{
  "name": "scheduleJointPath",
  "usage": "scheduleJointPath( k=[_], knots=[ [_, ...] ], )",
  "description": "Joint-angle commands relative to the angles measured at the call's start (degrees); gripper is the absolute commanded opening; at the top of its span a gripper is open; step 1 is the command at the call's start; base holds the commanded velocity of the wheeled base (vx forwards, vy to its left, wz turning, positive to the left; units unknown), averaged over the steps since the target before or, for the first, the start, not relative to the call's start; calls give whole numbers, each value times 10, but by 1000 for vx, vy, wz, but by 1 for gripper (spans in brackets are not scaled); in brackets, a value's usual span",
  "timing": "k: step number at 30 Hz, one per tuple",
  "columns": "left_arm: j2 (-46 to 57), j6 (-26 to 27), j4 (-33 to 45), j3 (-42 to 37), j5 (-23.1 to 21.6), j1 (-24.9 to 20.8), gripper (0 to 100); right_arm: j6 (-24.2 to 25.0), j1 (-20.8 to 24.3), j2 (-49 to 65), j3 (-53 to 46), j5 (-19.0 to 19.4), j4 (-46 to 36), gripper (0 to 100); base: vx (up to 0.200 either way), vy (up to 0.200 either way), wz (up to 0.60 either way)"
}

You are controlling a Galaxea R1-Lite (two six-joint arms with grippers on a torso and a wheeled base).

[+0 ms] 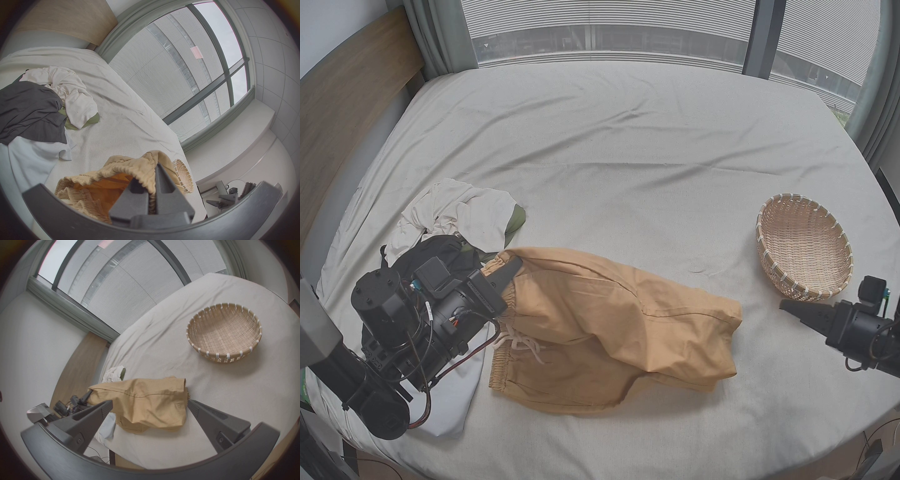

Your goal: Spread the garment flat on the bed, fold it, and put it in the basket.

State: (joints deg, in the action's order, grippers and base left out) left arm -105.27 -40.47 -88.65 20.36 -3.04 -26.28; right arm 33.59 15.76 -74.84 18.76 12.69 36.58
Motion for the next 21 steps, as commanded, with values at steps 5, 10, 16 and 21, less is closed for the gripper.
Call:
scheduleJointPath(
  k=[5, 10, 16, 21],
  knots=[
    [-6, 0, 0, 5, 0, 2, 0, 0, -4, -189, 0, 0, 105, 100, 0, 0, 0],
    [-9, 0, 0, 14, 0, 18, 0, 2, -3, -225, 1, 0, 148, 100, 0, 0, 0],
    [-15, 1, 0, 14, 0, 18, 0, 3, -5, -265, 2, 0, 193, 100, 0, 0, 0],
    [-15, 3, 0, 15, 0, 18, 0, 3, -1, -298, -1, 0, 229, 100, 0, 0, 0]
  ],
)
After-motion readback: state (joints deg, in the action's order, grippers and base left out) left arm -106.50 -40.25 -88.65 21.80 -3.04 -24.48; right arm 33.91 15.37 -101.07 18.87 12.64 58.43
